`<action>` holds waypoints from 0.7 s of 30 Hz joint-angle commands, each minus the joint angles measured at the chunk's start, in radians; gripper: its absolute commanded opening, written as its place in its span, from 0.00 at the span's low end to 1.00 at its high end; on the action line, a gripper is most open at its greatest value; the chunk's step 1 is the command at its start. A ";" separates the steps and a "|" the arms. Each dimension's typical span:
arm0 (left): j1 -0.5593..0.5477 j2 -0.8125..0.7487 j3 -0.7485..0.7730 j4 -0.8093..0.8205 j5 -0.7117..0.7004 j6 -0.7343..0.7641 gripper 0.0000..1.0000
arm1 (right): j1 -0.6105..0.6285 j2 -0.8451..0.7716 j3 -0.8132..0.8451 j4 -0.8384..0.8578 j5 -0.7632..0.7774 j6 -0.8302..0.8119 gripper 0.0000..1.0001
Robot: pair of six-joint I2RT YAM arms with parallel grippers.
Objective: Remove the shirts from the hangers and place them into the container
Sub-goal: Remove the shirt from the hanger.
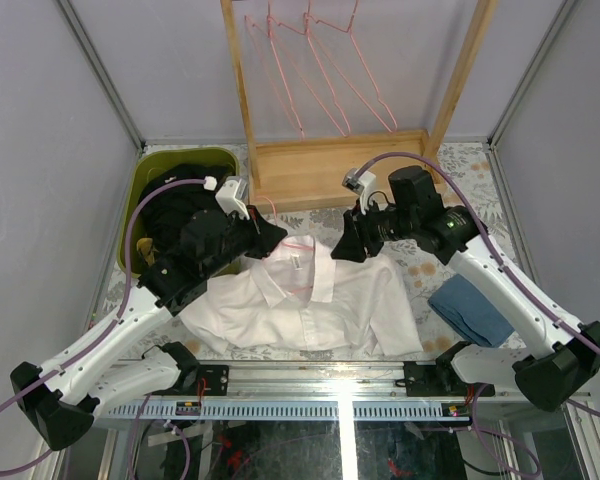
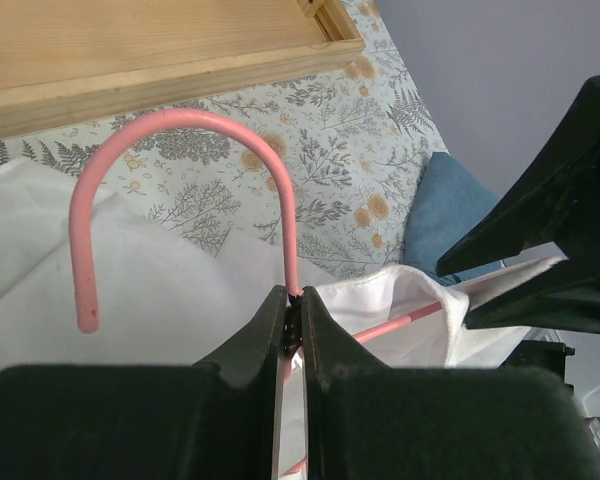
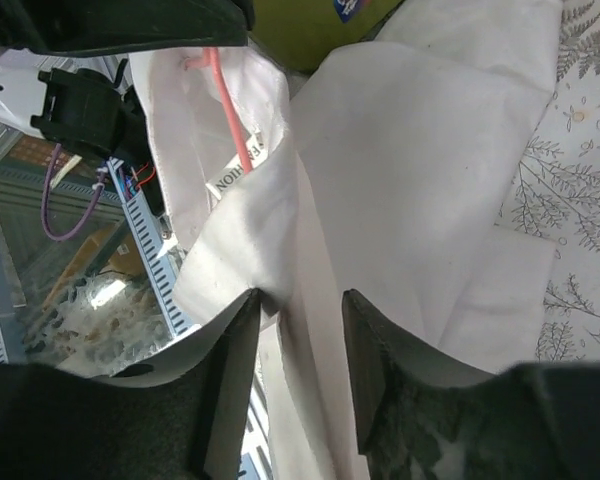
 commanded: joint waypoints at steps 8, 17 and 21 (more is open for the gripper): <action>-0.004 -0.005 0.036 -0.001 -0.032 0.022 0.00 | -0.001 -0.031 -0.016 0.094 0.053 0.027 0.09; -0.004 -0.001 0.036 -0.042 -0.069 0.047 0.00 | -0.001 -0.035 0.001 0.046 0.189 0.005 0.02; -0.005 0.008 0.053 -0.076 -0.090 0.062 0.00 | -0.001 -0.029 0.008 0.049 0.200 0.010 0.05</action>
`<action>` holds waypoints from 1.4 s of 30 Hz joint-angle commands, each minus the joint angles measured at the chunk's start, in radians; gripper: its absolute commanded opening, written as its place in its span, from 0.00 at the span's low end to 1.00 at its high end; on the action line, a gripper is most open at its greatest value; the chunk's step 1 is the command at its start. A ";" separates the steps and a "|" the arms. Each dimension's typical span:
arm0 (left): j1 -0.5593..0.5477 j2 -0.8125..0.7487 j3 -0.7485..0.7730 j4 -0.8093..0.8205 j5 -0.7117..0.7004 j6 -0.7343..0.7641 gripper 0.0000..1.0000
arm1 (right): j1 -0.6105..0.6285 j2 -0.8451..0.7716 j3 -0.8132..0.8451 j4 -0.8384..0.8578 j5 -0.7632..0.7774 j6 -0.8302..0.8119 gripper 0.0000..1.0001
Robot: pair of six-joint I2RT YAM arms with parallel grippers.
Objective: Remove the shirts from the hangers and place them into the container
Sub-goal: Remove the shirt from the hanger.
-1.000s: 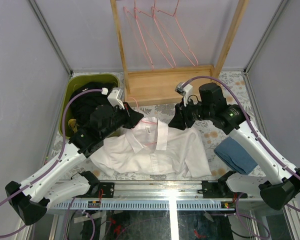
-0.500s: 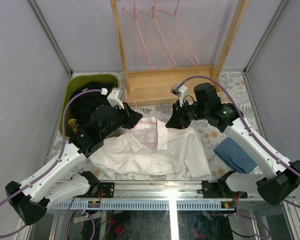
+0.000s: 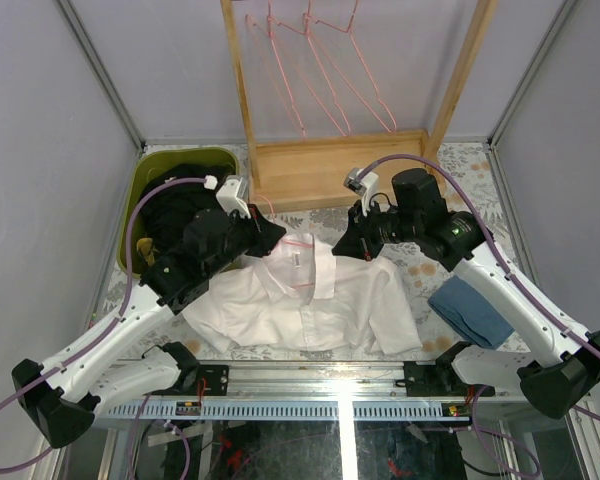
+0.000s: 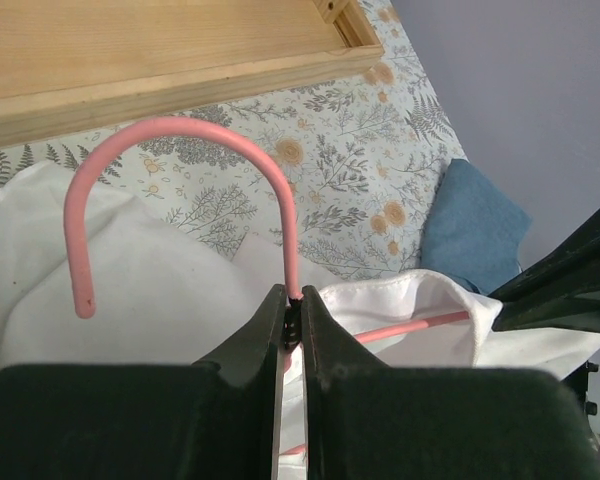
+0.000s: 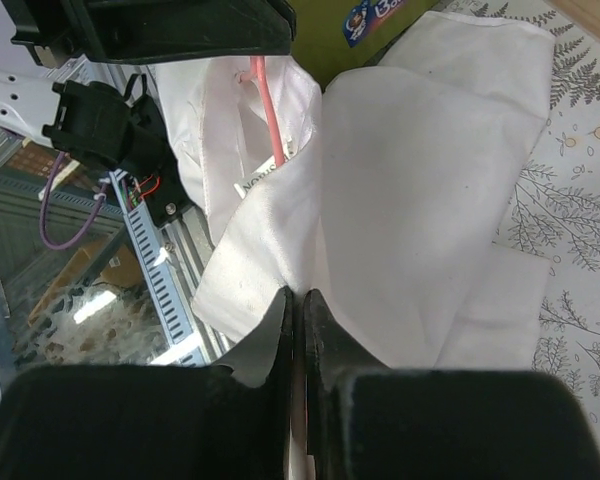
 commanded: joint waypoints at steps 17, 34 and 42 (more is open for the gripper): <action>-0.004 0.001 0.066 -0.101 -0.045 0.051 0.00 | -0.019 -0.030 0.003 0.062 0.150 0.023 0.28; -0.003 0.017 0.077 -0.093 -0.024 0.045 0.00 | -0.019 0.062 -0.014 0.129 -0.058 0.079 0.52; -0.004 0.022 0.074 -0.094 -0.016 0.044 0.00 | -0.016 0.106 0.003 0.118 -0.143 0.095 0.42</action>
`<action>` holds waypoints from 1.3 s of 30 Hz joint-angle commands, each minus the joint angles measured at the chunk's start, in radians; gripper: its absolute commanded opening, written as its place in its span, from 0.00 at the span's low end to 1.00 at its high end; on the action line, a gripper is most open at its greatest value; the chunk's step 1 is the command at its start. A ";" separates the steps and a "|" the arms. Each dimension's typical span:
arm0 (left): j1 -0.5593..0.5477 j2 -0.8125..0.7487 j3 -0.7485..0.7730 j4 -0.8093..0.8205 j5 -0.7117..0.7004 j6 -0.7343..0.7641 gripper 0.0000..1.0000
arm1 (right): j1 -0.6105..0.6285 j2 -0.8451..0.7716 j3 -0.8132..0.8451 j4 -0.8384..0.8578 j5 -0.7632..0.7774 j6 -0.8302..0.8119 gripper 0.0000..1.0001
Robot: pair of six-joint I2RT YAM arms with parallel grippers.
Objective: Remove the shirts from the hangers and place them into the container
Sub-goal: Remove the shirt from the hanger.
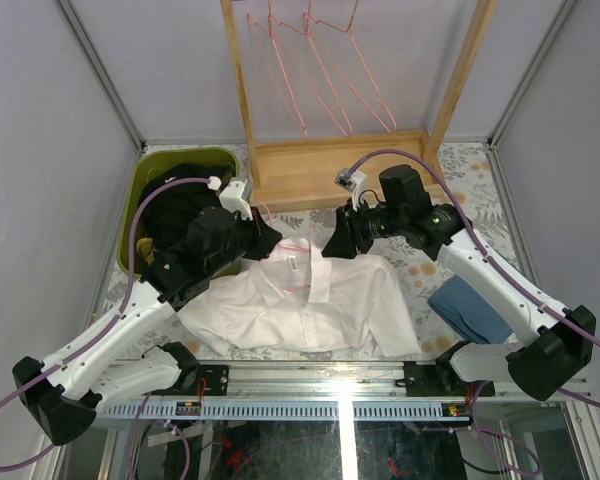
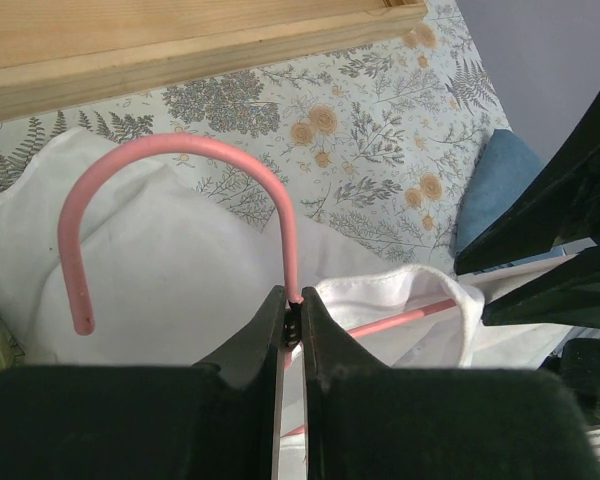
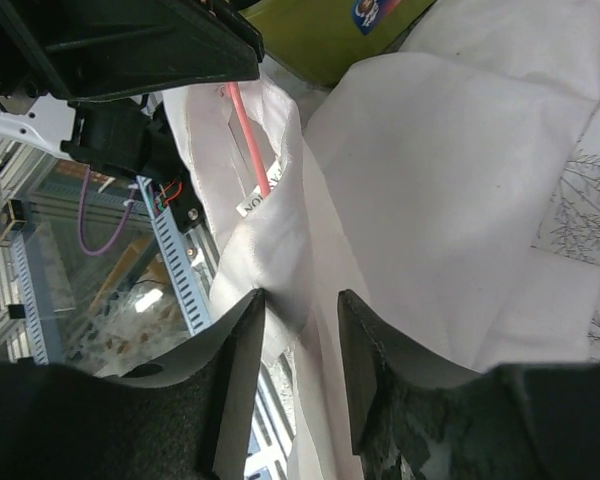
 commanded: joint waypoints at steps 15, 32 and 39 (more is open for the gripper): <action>0.000 0.006 0.037 -0.002 -0.010 0.026 0.00 | -0.001 -0.058 0.015 0.052 0.097 -0.005 0.03; -0.001 -0.058 0.041 -0.072 -0.129 0.061 0.00 | -0.001 -0.147 -0.011 -0.029 0.388 -0.120 0.00; 0.000 -0.081 0.035 -0.056 -0.144 0.052 0.00 | -0.001 -0.110 0.036 -0.201 0.613 -0.211 0.08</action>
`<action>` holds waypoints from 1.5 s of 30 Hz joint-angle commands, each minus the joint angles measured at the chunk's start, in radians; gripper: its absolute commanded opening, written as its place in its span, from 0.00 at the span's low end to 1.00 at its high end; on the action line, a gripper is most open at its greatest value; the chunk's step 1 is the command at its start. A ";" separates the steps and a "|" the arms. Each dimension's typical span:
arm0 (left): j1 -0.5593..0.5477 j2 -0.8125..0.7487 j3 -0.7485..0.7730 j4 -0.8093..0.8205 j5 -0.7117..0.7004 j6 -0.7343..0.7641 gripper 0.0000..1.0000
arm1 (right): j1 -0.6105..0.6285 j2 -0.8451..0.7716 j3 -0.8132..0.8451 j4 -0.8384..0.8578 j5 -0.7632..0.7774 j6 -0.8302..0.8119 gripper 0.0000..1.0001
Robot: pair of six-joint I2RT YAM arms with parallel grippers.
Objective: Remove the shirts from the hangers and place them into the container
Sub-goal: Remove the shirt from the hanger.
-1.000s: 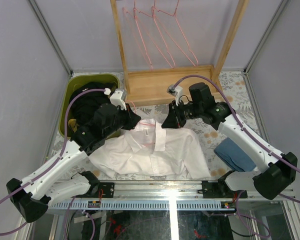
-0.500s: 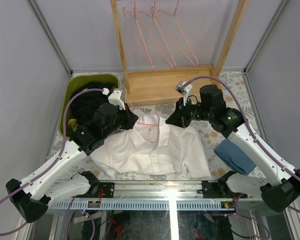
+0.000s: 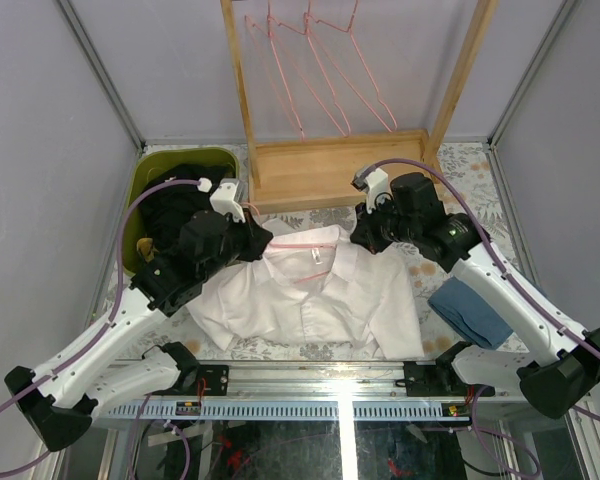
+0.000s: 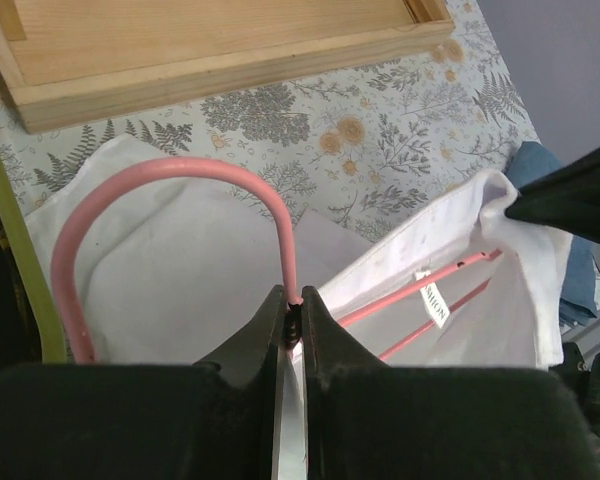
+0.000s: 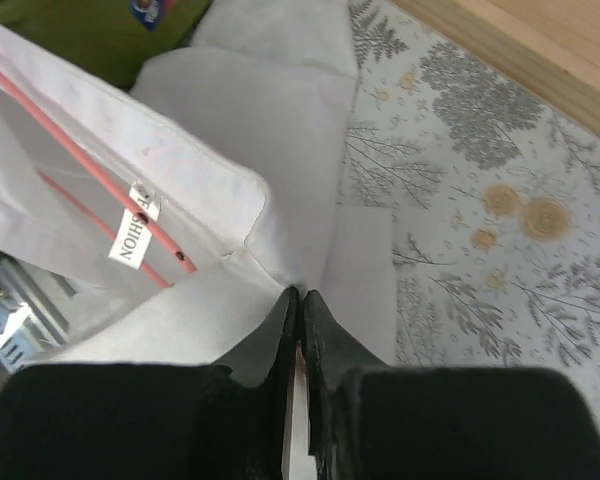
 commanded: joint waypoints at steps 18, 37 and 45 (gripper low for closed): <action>0.001 -0.003 0.043 -0.010 -0.083 -0.023 0.00 | -0.002 -0.004 0.177 -0.086 -0.162 0.127 0.66; 0.001 0.015 0.054 -0.026 -0.087 -0.027 0.00 | 0.058 0.134 0.229 -0.149 0.010 0.114 0.34; 0.001 0.001 0.049 -0.029 -0.097 -0.023 0.00 | 0.058 0.067 0.183 -0.170 0.184 0.050 0.24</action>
